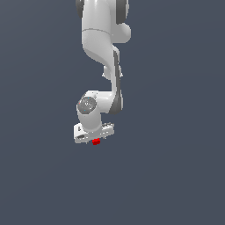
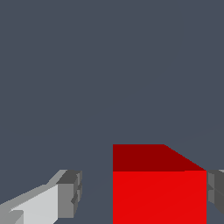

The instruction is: Pick up the red cube and move it to a goal position.

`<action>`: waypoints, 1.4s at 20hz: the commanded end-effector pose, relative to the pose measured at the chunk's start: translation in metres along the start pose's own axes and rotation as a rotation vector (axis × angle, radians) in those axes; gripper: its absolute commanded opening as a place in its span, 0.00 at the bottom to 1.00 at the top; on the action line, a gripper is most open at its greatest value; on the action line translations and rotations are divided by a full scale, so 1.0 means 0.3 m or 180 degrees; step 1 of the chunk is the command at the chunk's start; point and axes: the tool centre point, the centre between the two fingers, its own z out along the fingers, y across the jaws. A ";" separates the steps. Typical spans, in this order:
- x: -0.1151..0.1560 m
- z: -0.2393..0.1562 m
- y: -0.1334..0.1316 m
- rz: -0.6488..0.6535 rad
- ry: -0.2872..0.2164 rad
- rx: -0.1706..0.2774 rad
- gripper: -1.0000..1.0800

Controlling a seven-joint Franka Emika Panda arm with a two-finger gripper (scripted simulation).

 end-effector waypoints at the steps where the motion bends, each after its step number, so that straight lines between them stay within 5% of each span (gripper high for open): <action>1: 0.003 0.002 0.002 -0.0012 0.0003 -0.0001 0.00; 16: 0.006 -0.026 -0.002 -0.0012 0.0003 -0.0001 0.00; 28: 0.050 -0.319 -0.044 -0.0012 0.0003 -0.0001 0.00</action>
